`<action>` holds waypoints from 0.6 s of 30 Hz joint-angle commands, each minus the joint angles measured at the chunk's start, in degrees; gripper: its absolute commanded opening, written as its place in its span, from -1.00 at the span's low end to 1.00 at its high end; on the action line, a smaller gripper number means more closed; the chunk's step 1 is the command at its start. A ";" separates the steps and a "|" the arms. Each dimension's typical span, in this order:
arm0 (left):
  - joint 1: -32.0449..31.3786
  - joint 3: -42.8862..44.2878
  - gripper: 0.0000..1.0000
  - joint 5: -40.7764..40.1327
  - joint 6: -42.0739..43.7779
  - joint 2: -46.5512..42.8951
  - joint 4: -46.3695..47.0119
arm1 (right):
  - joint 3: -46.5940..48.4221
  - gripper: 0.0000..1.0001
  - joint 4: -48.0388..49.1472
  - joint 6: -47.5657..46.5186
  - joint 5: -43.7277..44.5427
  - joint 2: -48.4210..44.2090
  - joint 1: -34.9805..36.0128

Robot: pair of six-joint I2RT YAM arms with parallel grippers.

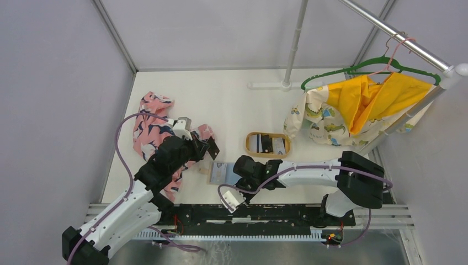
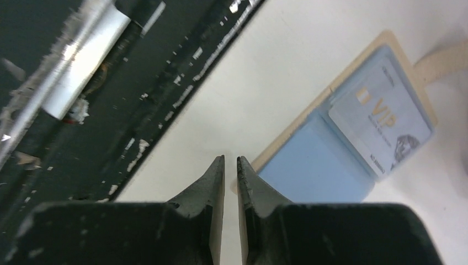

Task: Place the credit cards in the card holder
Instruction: Insert the credit card into the card holder.

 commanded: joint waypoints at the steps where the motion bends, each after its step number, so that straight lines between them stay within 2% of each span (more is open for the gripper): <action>1: -0.04 1.15 -0.96 -0.02 -1.59 -0.24 1.15 | 1.73 -0.63 2.40 2.25 7.38 1.94 -0.10; 6: -0.10 0.99 -0.97 5.68 -1.12 1.94 3.22 | 1.12 -0.63 1.53 1.91 8.77 2.71 -1.32; 15: -0.15 0.46 -0.97 9.57 -1.84 3.44 4.80 | -1.45 -0.63 1.64 1.84 8.51 -1.15 -11.36; 18: -0.13 -0.75 -0.96 11.71 -4.08 3.49 6.04 | -1.05 -0.62 0.47 2.22 4.86 -1.40 -13.73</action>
